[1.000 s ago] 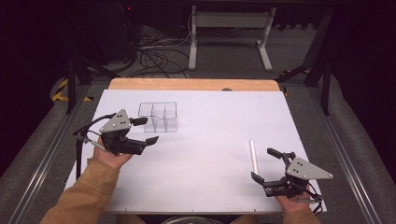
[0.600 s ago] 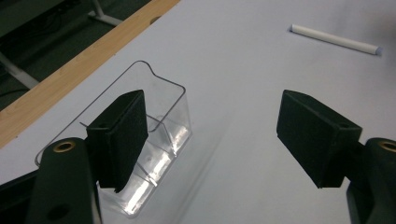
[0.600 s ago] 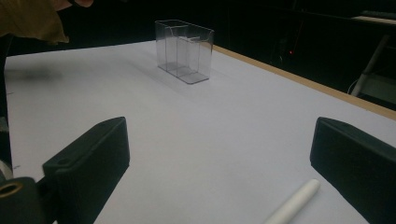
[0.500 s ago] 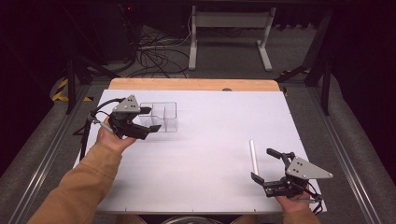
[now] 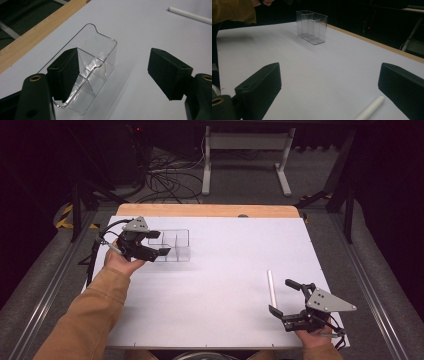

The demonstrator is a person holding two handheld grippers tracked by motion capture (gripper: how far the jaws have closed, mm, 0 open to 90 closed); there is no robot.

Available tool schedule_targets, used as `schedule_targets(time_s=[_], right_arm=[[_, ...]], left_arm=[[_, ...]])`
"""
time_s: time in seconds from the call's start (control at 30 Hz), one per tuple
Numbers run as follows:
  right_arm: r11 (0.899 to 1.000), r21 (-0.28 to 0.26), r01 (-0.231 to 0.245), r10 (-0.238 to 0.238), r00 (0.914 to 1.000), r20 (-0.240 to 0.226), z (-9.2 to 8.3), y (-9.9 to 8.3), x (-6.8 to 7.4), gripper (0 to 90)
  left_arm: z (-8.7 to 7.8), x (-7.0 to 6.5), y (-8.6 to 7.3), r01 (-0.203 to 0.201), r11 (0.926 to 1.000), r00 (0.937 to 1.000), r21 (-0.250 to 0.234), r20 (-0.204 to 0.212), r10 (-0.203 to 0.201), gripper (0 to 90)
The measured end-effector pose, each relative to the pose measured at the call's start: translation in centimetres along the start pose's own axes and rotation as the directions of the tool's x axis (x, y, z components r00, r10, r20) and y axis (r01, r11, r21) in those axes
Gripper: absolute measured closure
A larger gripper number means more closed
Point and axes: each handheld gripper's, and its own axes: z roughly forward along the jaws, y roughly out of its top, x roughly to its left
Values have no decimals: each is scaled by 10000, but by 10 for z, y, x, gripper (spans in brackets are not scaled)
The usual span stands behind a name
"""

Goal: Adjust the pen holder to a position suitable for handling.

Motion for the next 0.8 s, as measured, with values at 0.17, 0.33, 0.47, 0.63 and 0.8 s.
schedule_targets(time_s=[0.17, 0.33, 0.47, 0.63, 0.8], right_arm=[[10000, 13, -18, 18, 10000, -71, 1, 0, 1, 51], [10000, 45, -11, 11, 9999, -109, 1, 0, 0, 52], [10000, 92, -1, 2, 9999, -123, 2, 0, 1, 54], [10000, 81, -5, 7, 9998, -182, 2, -1, 0, 55], [9999, 127, -1, 4, 9996, -267, 2, -1, 0, 56]], left_arm=[[1, 3, 0, -266, 9992, 9995, 302, -186, 272, 282], [9, 7, 2, -499, 9924, 9982, 1122, -280, 533, 305], [16, 13, 6, -554, 9822, 9980, 1796, -206, 600, 322], [23, 18, 8, -652, 9675, 9969, 2442, -260, 738, 377], [36, 19, 9, -649, 9428, 9962, 3271, -335, 802, 436]])
